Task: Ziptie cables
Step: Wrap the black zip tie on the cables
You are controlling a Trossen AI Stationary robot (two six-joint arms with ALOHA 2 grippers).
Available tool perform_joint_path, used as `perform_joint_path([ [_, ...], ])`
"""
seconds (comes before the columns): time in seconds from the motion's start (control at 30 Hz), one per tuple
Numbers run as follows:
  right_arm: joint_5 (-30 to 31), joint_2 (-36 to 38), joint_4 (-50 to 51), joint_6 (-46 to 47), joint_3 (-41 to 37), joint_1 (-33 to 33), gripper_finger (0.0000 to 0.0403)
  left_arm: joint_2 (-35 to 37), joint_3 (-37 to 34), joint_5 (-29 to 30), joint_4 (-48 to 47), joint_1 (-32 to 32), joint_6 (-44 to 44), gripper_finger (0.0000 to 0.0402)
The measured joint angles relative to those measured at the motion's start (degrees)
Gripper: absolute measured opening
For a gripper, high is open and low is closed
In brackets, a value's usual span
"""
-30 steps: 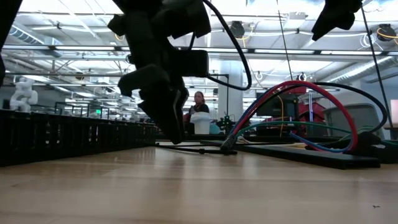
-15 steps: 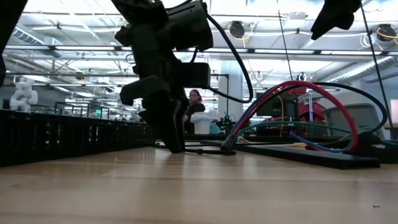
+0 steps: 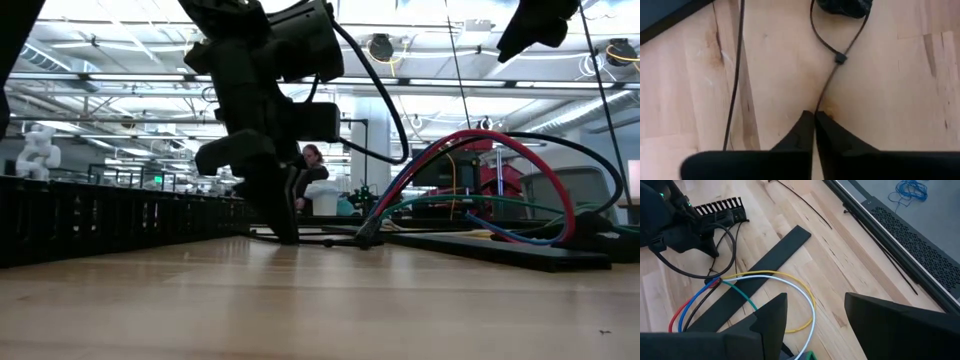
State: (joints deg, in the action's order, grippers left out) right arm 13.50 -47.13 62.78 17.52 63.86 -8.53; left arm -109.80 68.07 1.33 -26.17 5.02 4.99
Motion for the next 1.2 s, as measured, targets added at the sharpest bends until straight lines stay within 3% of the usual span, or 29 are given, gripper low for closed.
perform_joint_path([
  [0.5,0.0,0.0,0.0,-0.2,0.0,0.0,0.0192,-0.2,5.0,-0.8,-6.5,0.2,-0.2,0.0001],
  [0.83,0.0,0.0,0.0,-0.2,0.0,0.0,0.0192,-0.2,6.0,-11.0,-8.6,0.2,-7.6,0.0],
  [1.2,0.0,0.0,-1.0,-0.4,0.0,0.0,0.0192,-0.1,6.0,-16.5,-11.5,0.2,-11.2,0.0],
])
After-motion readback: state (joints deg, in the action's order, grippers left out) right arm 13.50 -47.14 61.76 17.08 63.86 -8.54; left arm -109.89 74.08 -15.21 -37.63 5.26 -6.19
